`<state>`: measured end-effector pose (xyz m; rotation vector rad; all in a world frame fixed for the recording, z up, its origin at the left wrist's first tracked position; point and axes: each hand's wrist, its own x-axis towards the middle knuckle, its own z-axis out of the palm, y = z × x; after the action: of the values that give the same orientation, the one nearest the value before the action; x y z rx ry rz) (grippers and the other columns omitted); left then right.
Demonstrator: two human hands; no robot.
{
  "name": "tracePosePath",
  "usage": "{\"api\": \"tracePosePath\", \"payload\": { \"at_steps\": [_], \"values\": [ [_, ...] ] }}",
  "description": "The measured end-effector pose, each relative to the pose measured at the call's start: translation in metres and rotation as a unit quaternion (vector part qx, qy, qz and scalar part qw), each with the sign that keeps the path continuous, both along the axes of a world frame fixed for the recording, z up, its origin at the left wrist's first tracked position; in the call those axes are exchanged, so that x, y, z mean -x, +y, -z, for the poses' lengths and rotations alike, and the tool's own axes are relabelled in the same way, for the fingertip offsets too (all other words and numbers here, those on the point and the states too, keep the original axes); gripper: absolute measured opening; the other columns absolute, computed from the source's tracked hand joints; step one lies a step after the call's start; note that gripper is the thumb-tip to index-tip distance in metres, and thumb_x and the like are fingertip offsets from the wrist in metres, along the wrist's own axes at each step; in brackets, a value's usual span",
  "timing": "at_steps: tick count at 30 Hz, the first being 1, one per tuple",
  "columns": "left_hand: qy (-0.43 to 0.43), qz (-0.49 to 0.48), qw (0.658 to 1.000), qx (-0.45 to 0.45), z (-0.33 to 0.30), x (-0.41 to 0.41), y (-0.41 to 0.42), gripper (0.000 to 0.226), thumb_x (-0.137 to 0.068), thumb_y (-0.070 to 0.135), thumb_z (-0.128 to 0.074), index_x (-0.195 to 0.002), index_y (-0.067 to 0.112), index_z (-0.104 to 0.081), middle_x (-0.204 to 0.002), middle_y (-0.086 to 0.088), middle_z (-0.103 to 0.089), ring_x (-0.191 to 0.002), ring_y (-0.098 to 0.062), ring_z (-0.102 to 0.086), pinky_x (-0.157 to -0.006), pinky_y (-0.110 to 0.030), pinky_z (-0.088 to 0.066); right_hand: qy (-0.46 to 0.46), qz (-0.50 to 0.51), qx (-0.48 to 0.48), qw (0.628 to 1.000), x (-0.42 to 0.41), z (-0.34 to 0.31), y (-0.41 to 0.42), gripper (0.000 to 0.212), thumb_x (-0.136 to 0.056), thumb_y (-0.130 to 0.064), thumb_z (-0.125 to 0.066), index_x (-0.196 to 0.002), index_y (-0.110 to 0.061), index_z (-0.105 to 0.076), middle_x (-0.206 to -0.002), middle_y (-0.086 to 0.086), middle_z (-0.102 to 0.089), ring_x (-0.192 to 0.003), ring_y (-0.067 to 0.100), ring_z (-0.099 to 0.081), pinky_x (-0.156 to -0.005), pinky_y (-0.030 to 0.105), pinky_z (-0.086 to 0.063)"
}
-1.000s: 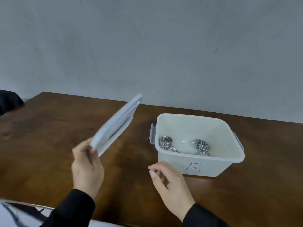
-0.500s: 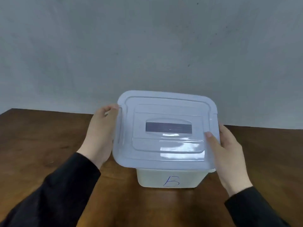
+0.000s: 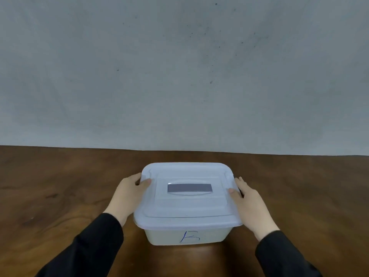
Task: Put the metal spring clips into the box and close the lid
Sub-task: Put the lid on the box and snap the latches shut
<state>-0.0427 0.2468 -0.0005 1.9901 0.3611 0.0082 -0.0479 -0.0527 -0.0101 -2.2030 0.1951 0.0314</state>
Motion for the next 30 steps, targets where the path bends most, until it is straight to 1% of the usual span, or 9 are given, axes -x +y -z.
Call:
{"api": "tracePosePath", "payload": {
  "at_steps": [3, 6, 9, 11, 13, 15, 18, 23, 30],
  "values": [
    [0.048, 0.009, 0.999, 0.019, 0.001, -0.001, 0.003, 0.049, -0.095, 0.049, -0.050, -0.139, 0.029, -0.055, -0.125, 0.006, -0.066, -0.107, -0.016, -0.063, -0.082, -0.030, -0.053, 0.027, 0.003, -0.029, 0.999, -0.006, 0.003, -0.007, 0.052, -0.103, -0.032, -0.047, -0.153, -0.023, -0.038, -0.163, -0.008, -0.023, -0.147, 0.019, -0.033, -0.111, 0.036, -0.039],
    [0.084, -0.022, 0.994, 0.066, -0.002, 0.003, 0.002, 0.073, -0.091, 0.055, -0.055, -0.154, 0.029, -0.029, -0.151, 0.004, -0.045, -0.130, -0.024, -0.050, -0.091, -0.034, -0.045, 0.070, 0.024, -0.114, 0.991, -0.009, 0.005, -0.012, 0.060, -0.095, -0.048, -0.057, -0.150, -0.031, -0.040, -0.152, -0.010, -0.044, -0.131, 0.019, -0.052, -0.097, 0.035, -0.049],
    [0.114, -0.043, 0.982, 0.145, -0.001, 0.017, 0.004, 0.090, -0.080, 0.054, -0.071, -0.153, 0.025, -0.027, -0.149, 0.002, -0.049, -0.125, -0.027, -0.057, -0.099, -0.044, -0.049, 0.116, 0.061, -0.186, 0.974, -0.009, 0.005, -0.016, 0.073, -0.090, -0.050, -0.066, -0.151, -0.039, -0.027, -0.145, -0.003, -0.049, -0.123, 0.026, -0.057, -0.095, 0.046, -0.055],
    [0.129, -0.021, 0.973, 0.192, -0.002, 0.026, 0.002, 0.062, -0.081, 0.041, -0.075, -0.134, 0.017, -0.052, -0.120, -0.002, -0.073, -0.100, -0.027, -0.073, -0.086, -0.046, -0.058, 0.136, 0.051, -0.193, 0.970, -0.009, 0.009, -0.022, 0.070, -0.087, -0.051, -0.068, -0.147, -0.036, -0.035, -0.140, -0.004, -0.056, -0.121, 0.026, -0.060, -0.097, 0.049, -0.055],
    [0.134, -0.011, 0.970, 0.203, -0.004, 0.032, -0.004, 0.035, -0.087, 0.029, -0.072, -0.118, 0.017, -0.063, -0.101, -0.003, -0.079, -0.088, -0.025, -0.077, -0.081, -0.045, -0.060, 0.149, 0.023, -0.216, 0.965, -0.007, 0.011, -0.024, 0.058, -0.085, -0.048, -0.071, -0.137, -0.032, -0.050, -0.123, -0.006, -0.068, -0.110, 0.021, -0.067, -0.092, 0.048, -0.058],
    [0.113, -0.015, 0.980, 0.164, -0.004, 0.033, -0.009, 0.029, -0.089, 0.029, -0.069, -0.116, 0.019, -0.063, -0.098, 0.000, -0.079, -0.088, -0.023, -0.077, -0.081, -0.044, -0.060, 0.124, 0.002, -0.209, 0.970, -0.004, 0.011, -0.022, 0.053, -0.086, -0.045, -0.072, -0.133, -0.033, -0.051, -0.114, -0.011, -0.069, -0.102, 0.014, -0.068, -0.080, 0.035, -0.063],
    [0.068, -0.039, 0.995, 0.060, -0.006, 0.029, -0.017, 0.035, -0.093, 0.030, -0.061, -0.127, 0.025, -0.051, -0.108, 0.007, -0.070, -0.094, -0.017, -0.069, -0.078, -0.035, -0.058, 0.042, -0.006, -0.145, 0.988, -0.003, 0.011, -0.017, 0.054, -0.094, -0.036, -0.064, -0.143, -0.034, -0.042, -0.112, -0.025, -0.060, -0.095, 0.001, -0.062, -0.058, 0.010, -0.052],
    [0.033, -0.016, 0.999, 0.008, -0.001, 0.027, -0.025, 0.037, -0.101, 0.025, -0.046, -0.137, 0.032, -0.042, -0.112, 0.011, -0.065, -0.094, -0.009, -0.064, -0.063, -0.019, -0.049, -0.002, -0.027, -0.038, 0.999, 0.000, 0.009, -0.014, 0.060, -0.100, -0.031, -0.055, -0.153, -0.040, -0.030, -0.145, -0.015, -0.052, -0.105, 0.001, -0.059, -0.086, 0.021, -0.055],
    [0.038, 0.001, 0.998, -0.040, 0.009, 0.024, -0.018, 0.049, -0.101, 0.029, -0.043, -0.149, 0.027, -0.033, -0.120, 0.006, -0.064, -0.096, -0.011, -0.065, -0.064, -0.019, -0.049, -0.011, -0.057, 0.003, 0.998, 0.000, 0.004, -0.016, 0.061, -0.100, -0.032, -0.053, -0.155, -0.039, -0.026, -0.155, -0.016, -0.038, -0.104, 0.000, -0.053, -0.087, 0.017, -0.051]
  ]
}}
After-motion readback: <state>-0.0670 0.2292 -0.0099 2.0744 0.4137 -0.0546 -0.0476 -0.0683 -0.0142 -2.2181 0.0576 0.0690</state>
